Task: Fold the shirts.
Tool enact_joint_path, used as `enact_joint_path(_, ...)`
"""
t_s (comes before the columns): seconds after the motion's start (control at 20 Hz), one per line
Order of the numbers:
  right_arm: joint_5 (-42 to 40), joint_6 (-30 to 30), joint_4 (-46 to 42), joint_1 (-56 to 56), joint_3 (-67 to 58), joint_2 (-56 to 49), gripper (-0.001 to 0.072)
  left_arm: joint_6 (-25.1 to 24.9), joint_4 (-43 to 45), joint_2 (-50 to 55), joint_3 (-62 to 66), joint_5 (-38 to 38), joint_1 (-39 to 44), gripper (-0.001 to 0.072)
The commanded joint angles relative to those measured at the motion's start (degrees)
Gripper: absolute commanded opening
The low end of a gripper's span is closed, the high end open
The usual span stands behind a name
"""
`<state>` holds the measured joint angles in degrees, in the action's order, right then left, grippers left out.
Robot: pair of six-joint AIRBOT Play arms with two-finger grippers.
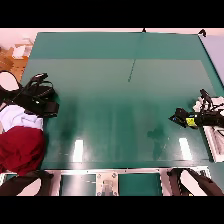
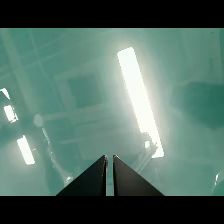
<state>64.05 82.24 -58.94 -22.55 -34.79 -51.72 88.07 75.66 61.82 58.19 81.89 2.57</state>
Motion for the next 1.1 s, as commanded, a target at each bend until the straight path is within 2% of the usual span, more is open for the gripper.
enact_joint_path(0.0,-0.2,0.02,0.02,-0.02,0.02,0.04,0.0076,-0.02,-0.02,-0.04,-0.02,-0.13,0.0,0.0025)
enact_joint_path(0.35,-0.2,0.02,0.02,-0.02,0.02,0.04,0.0076,-0.98,2.45,-0.04,-0.02,-13.05,-0.02,0.0028)
enact_joint_path(0.4,-0.24,0.02,0.02,-0.02,0.02,0.04,0.0076,-1.81,5.25,-0.04,0.02,-15.65,-0.2,0.0158)
enact_joint_path(0.45,-0.24,0.0,0.0,-0.04,0.02,0.04,0.0076,-1.2,9.77,-0.02,0.02,-18.64,-0.17,0.0469)
enact_joint_path(0.5,-0.22,0.02,0.02,-0.04,0.02,0.04,0.0076,0.2,14.99,-0.02,0.02,-22.1,-0.17,0.0641)
enact_joint_path(0.6,-0.2,0.02,0.02,-0.04,0.02,0.04,0.0076,0.44,24.2,0.09,0.02,-28.74,-0.2,0.0641)
enact_joint_path(0.65,-0.2,0.0,0.0,-0.04,0.02,0.04,0.0076,0.46,29.14,0.5,0.02,-33.09,-0.7,0.0684)
enact_joint_path(0.7,-0.22,0.02,0.07,-0.04,0.0,0.04,0.0076,0.42,31.32,1.64,0.39,-36.54,-2.05,0.072)
enact_joint_path(0.75,-0.2,0.02,0.5,-0.04,0.0,0.04,0.0076,0.44,31.5,3.5,0.98,-38.95,-4.33,0.072)
enact_joint_path(0.85,-0.22,0.0,0.44,-0.04,0.02,0.04,0.0076,-0.37,31.39,8.96,1.57,-38.97,-8.41,0.072)
enact_joint_path(1.05,-0.22,0.02,0.46,-0.04,0.0,0.04,0.0076,-8.04,29.73,19.87,1.57,-36.02,-10.14,0.072)
